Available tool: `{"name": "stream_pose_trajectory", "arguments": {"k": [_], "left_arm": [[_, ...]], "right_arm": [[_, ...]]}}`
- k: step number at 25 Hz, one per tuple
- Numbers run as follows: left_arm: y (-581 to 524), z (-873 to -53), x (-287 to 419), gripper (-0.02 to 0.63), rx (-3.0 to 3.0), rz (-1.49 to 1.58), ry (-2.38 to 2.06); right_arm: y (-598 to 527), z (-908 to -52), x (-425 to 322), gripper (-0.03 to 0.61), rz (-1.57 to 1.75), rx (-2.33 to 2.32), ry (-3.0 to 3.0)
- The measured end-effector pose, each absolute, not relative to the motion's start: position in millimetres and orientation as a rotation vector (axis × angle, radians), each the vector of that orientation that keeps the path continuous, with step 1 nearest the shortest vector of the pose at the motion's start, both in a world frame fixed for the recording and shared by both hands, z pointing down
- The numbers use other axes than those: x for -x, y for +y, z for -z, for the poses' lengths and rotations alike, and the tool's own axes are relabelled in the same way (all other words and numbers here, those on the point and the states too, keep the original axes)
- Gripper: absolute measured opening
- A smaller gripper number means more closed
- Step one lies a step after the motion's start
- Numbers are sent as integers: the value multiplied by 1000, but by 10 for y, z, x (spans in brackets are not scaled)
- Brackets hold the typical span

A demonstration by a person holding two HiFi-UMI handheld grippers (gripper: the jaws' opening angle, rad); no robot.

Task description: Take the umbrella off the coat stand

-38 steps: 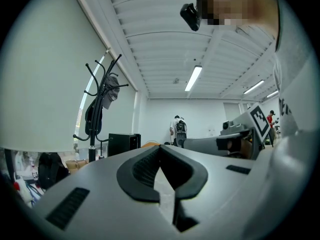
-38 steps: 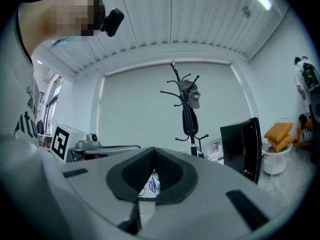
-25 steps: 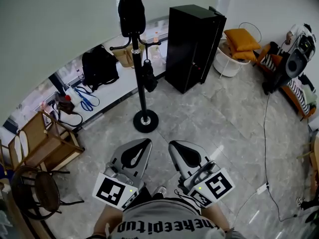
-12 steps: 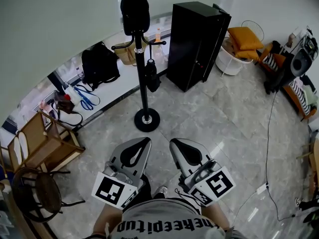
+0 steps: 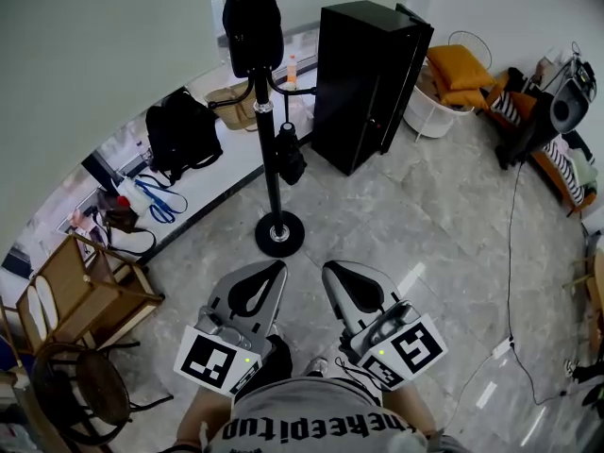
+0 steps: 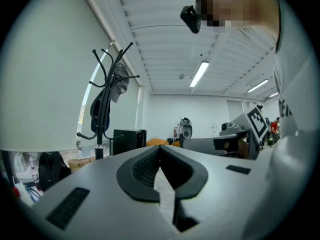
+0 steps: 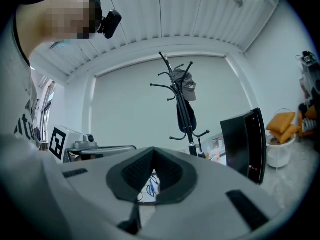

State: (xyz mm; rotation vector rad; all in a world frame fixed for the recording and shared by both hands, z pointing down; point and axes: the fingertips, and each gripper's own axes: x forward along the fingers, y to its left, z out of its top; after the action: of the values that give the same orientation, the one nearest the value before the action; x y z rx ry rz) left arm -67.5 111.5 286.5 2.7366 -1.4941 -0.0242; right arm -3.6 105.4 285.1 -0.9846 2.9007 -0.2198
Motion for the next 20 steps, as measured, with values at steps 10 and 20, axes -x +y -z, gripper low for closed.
{"name": "stream_pose_trajectory", "arguments": {"k": [10, 20], "left_arm": [[687, -2844, 995, 15, -2778, 31, -1403], [257, -2861, 1256, 15, -2836, 24, -1307]], "right_arm": [[669, -2846, 340, 11, 223, 1082, 2859], [297, -2874, 602, 11, 211, 1177, 2811]]}}
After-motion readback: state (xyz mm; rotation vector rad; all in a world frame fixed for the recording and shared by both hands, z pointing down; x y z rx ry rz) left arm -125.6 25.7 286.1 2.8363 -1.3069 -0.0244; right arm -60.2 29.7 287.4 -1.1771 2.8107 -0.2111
